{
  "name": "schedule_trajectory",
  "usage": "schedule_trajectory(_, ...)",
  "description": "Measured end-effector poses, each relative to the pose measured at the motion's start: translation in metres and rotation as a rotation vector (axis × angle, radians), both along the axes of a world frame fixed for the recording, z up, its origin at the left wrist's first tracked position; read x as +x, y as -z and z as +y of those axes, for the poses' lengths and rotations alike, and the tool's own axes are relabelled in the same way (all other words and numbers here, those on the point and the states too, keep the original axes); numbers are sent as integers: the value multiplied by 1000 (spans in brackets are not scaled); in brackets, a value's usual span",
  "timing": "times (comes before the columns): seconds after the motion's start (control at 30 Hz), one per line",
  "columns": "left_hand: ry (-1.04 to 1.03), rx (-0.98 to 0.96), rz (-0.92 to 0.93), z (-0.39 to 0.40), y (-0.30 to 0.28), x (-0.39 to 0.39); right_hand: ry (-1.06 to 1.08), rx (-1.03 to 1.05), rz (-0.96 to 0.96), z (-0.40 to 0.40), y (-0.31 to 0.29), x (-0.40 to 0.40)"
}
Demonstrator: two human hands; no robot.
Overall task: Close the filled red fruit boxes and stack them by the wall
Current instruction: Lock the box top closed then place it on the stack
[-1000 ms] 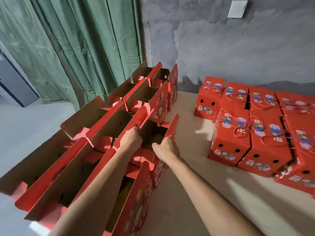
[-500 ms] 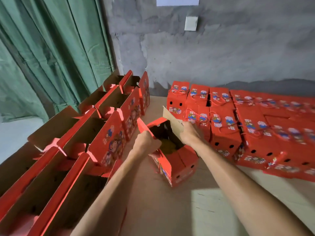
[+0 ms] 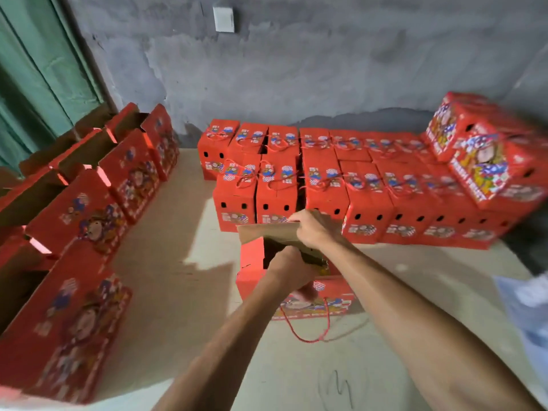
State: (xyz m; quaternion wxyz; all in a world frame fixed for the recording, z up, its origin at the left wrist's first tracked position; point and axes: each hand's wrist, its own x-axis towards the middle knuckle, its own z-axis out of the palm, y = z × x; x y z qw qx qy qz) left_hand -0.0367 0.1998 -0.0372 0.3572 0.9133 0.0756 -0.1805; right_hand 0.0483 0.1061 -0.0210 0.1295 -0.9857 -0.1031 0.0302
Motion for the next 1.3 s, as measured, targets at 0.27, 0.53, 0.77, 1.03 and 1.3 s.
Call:
schedule_trajectory(0.27, 130, 313, -422, -35, -8, -2, -23, 143, -236, -82, 24, -20)
schedule_trajectory(0.53, 122, 339, -676, 15, 32, -16, 225, 334, -220, -101, 24, -42)
schedule_trajectory(0.77, -92, 204, -593, 44, 58, -7, 184, 347, -268, -147, 74, -91)
schedule_trajectory(1.03, 138, 274, -450, 62, 62, 19, 229, 356, -513, -132, 114, -82)
schedule_trajectory(1.3, -51, 340, -796, 46, 122, -10, 169, 213, -652, -136, 143, -78)
